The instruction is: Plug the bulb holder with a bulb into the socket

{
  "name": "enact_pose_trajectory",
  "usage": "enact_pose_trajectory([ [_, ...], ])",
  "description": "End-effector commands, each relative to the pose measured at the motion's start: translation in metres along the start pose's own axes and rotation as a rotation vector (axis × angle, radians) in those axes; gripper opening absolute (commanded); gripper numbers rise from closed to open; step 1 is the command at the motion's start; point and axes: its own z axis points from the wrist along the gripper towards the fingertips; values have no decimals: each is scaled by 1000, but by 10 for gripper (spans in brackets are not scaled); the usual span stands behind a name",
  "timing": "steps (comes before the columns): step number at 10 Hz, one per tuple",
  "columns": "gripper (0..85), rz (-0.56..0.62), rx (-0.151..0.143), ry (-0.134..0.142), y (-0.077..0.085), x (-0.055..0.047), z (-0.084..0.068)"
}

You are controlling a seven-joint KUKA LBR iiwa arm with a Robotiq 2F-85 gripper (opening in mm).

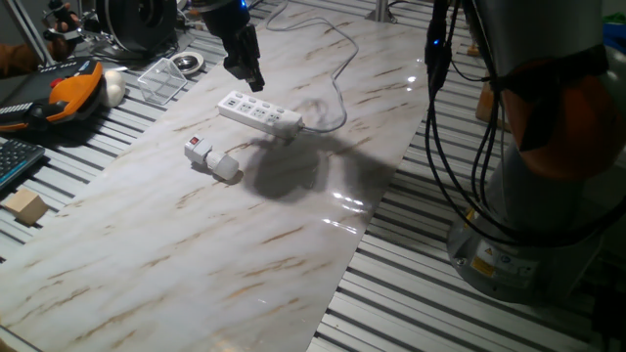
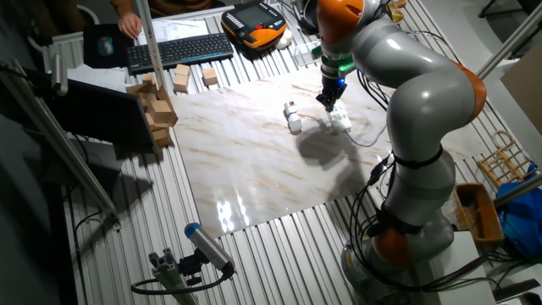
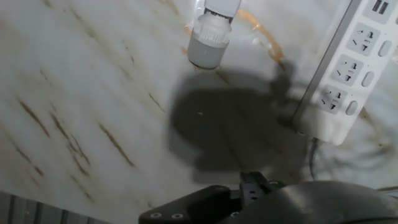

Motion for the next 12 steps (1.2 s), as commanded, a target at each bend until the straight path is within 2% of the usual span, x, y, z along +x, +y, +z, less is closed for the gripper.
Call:
enact_pose_trajectory([
  [1,0,7,0,0,0,0,0],
  [8,0,1,-5,-13,0,0,0],
  [9,0,45,-69,-53,0,0,0],
  [10,0,72,-135,-28,0,0,0],
  [11,0,101,-116,-5,0,0,0],
  [12,0,138,-96,-12,0,0,0],
])
